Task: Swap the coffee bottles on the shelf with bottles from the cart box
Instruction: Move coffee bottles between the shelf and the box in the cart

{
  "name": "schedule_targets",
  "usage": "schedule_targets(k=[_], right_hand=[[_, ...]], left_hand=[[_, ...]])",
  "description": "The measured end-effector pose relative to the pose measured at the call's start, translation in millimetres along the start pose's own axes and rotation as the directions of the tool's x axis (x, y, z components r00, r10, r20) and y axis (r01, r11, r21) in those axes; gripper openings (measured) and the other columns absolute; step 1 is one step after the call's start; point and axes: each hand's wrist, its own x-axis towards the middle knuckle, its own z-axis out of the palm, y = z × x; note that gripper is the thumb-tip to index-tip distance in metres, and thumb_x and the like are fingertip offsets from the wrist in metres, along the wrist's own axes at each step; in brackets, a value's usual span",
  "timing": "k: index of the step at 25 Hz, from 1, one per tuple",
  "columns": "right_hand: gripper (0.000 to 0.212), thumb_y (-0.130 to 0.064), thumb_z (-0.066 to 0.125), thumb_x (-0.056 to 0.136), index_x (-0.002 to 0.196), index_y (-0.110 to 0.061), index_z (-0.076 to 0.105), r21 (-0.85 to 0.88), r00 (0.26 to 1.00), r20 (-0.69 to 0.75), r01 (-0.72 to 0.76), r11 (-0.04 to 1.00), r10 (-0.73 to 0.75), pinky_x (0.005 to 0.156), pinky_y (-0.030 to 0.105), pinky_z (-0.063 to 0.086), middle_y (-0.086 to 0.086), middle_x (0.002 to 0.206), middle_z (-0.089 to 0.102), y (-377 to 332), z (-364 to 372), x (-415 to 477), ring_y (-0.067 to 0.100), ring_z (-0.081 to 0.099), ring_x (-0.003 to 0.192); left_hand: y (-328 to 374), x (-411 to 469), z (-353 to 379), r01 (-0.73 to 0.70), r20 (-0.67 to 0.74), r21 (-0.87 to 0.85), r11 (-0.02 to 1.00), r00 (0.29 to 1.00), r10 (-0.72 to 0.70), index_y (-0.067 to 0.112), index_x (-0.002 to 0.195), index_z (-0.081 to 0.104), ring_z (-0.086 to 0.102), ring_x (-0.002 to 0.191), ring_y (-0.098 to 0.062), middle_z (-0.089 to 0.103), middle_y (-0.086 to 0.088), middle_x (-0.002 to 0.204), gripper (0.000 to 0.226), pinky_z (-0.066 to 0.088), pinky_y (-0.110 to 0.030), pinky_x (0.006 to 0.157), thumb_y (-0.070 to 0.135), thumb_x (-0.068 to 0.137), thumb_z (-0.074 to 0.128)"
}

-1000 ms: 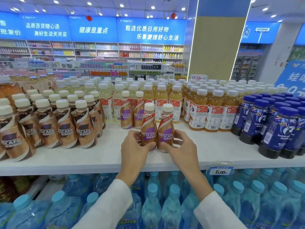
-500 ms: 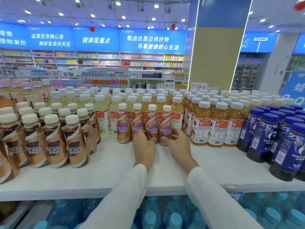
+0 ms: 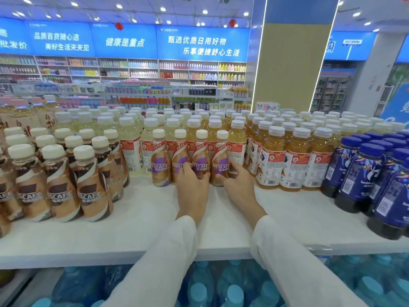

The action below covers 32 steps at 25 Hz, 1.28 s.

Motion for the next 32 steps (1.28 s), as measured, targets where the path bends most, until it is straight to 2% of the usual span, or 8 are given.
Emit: schedule_targets(k=[4,10,15,20,24,27,29,32], right_hand=[[0.064,-0.014,0.081,0.08,0.138,-0.026,0.058,-0.005,1.0,0.008,0.015,1.0,-0.015,0.071,0.007,0.049,-0.009,0.12,0.069,0.7,-0.9,1.2,0.002,0.064,0.101],[0.063,-0.014,0.079,0.084,0.141,-0.023,0.055,-0.01,1.0,0.016,0.019,1.0,-0.019,0.065,0.001,0.047,-0.011,0.119,0.066,2.2,0.0,1.2,-0.009,0.058,0.094],[0.067,-0.015,0.077,0.086,0.146,-0.023,0.05,-0.012,0.999,0.034,0.025,1.0,-0.025,0.076,0.007,0.047,-0.006,0.129,0.065,4.0,1.0,2.6,0.007,0.062,0.107],[0.065,-0.019,0.078,0.085,0.144,-0.022,0.052,-0.049,0.998,0.021,0.057,0.997,-0.056,0.086,0.018,0.051,-0.006,0.129,0.066,7.3,1.4,4.5,0.01,0.063,0.111],[0.062,-0.019,0.08,0.084,0.14,-0.023,0.054,-0.023,0.999,0.028,0.034,0.999,-0.034,0.077,0.01,0.049,-0.009,0.123,0.066,4.3,-0.1,1.8,0.005,0.063,0.106],[0.067,-0.017,0.082,0.082,0.141,-0.024,0.05,0.003,0.999,0.041,0.023,1.0,-0.023,0.079,0.011,0.046,-0.013,0.116,0.06,-2.5,-3.6,-2.9,-0.003,0.059,0.098],[0.07,-0.015,0.081,0.082,0.144,-0.021,0.049,0.003,0.999,0.046,0.01,1.0,-0.011,0.082,0.015,0.046,-0.018,0.11,0.059,-2.2,-3.4,-0.5,0.002,0.059,0.098],[0.066,-0.015,0.08,0.082,0.141,-0.021,0.052,-0.025,0.999,0.041,0.013,1.0,-0.012,0.071,0.009,0.044,-0.022,0.104,0.059,-1.4,-2.1,-0.7,-0.008,0.056,0.092]], left_hand=[[-0.4,1.2,-0.3,0.006,-0.01,0.021,1.0,1.0,-0.005,0.011,0.125,0.055,0.059,0.114,-0.027,0.061,-0.008,0.121,0.046,0.053,-0.045,0.096,0.024,0.087,0.076],[1.5,0.3,-0.3,0.024,-0.024,0.028,0.999,0.999,-0.023,0.014,0.123,0.055,0.06,0.112,-0.024,0.062,-0.006,0.121,0.041,0.055,-0.041,0.094,0.024,0.089,0.076],[1.6,0.9,0.6,0.04,-0.027,0.015,0.999,0.999,-0.039,0.014,0.124,0.055,0.06,0.113,-0.024,0.062,-0.006,0.121,0.042,0.056,-0.042,0.094,0.024,0.089,0.076],[2.5,-0.4,0.1,0.016,-0.041,0.0,1.0,0.999,-0.016,0.014,0.12,0.057,0.062,0.106,-0.023,0.063,-0.006,0.116,0.039,0.056,-0.036,0.089,0.024,0.088,0.077],[-2.8,-3.3,-10.7,0.039,-0.004,-0.119,0.992,0.999,-0.04,0.015,0.117,0.062,0.063,0.096,-0.016,0.066,0.0,0.109,0.04,0.055,-0.03,0.083,0.028,0.084,0.08],[-18.3,9.1,-51.4,-0.024,-0.109,-0.186,0.982,0.994,0.004,0.021,0.11,0.062,0.063,0.093,-0.014,0.063,0.004,0.104,0.035,0.056,-0.039,0.086,0.027,0.082,0.081],[-37.1,27.8,-82.6,-0.001,-0.166,-0.112,0.994,0.986,-0.018,0.02,0.118,0.056,0.058,0.102,-0.018,0.054,0.004,0.112,0.05,0.051,-0.039,0.093,0.023,0.077,0.085],[-57.0,43.0,-107.4,0.092,-0.013,-0.076,0.993,0.996,-0.093,0.02,0.138,0.05,0.056,0.114,-0.022,0.055,-0.001,0.126,0.077,0.048,-0.039,0.098,0.023,0.072,0.09]])
